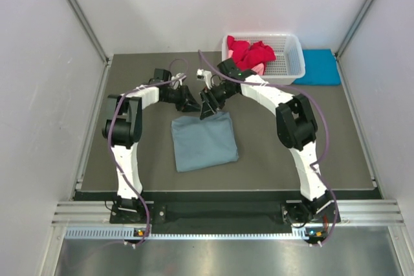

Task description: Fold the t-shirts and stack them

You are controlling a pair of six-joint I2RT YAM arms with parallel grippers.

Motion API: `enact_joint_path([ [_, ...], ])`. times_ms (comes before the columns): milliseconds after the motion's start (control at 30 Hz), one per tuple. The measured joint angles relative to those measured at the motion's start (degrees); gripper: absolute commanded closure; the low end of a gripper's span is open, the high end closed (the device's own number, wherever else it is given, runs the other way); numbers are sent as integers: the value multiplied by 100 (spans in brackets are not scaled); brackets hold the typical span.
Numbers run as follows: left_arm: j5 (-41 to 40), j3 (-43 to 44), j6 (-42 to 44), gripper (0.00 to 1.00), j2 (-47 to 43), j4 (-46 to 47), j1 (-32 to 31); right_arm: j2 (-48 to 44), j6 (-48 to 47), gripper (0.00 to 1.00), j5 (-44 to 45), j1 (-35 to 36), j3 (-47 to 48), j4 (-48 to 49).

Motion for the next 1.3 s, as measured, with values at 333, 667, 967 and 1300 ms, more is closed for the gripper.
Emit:
enact_joint_path([
  [333,-140,258,424,89,278,-1032,4,365,9,39,-87,76,144,22],
  [667,-402,638,979,94,778,-1860,0,457,-7,40,-101,168,258,33],
  [967,-442,1073,1143,97,1014,-2413,-7,761,-186,43,-98,254,520,-15],
  [1300,-400,1134,1134,100,1069,-2494,-7,909,-363,46,-317,264,704,-181],
])
